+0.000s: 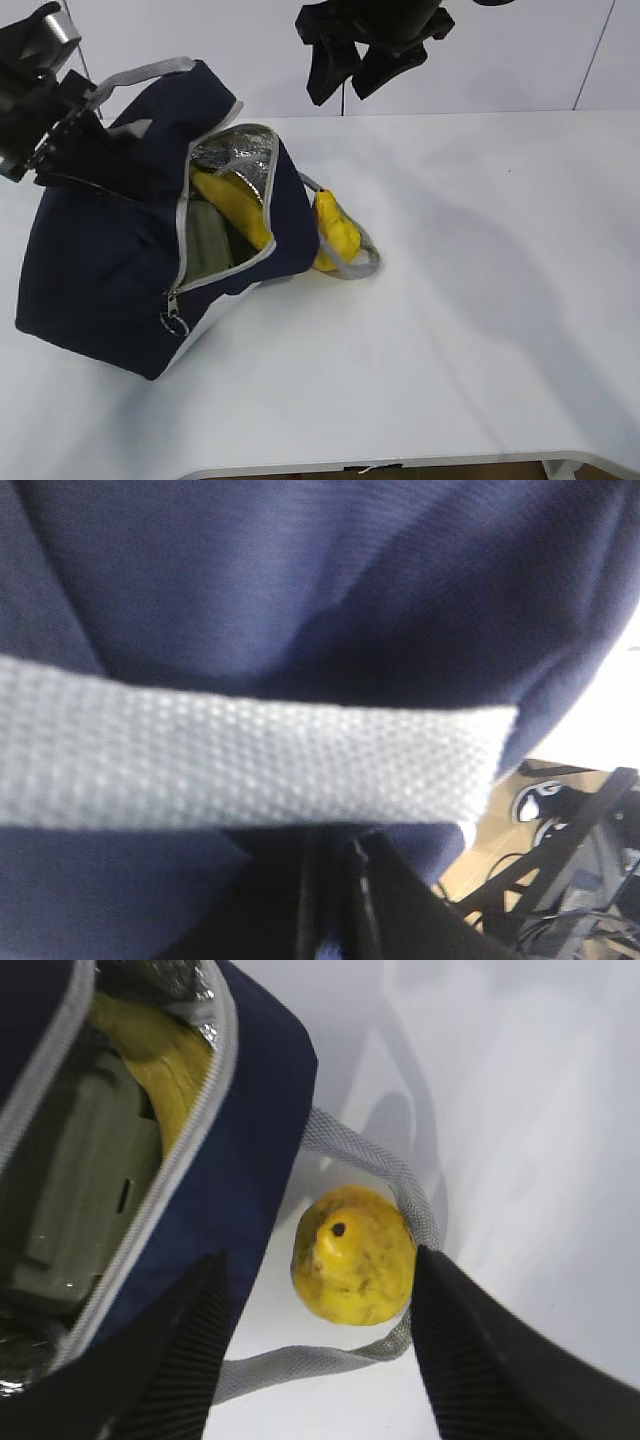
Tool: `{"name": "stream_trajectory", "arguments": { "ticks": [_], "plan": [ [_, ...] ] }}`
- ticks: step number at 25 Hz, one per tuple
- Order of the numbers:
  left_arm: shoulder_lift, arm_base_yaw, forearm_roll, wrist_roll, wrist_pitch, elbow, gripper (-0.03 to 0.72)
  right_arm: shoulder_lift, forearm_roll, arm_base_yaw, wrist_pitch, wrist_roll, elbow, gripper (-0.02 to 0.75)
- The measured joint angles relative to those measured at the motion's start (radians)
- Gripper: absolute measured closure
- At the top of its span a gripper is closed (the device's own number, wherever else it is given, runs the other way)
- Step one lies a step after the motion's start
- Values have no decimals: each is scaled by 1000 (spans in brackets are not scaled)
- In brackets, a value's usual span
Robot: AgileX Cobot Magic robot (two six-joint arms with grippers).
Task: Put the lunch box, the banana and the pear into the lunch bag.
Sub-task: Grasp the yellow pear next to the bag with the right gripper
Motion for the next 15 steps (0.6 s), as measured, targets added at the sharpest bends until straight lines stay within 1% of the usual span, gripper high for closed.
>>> {"name": "stream_trajectory", "arguments": {
  "ticks": [6,11,15],
  "plan": [
    [0,0,109,-56,8,-3,700,52,-17,9,0,29,0,262],
    [0,0,142,-63,8,-4,700,85,-105,52,0,33,0,262],
    [0,0,175,-64,9,-4,700,93,-118,64,0,33,31,262]
  ]
}}
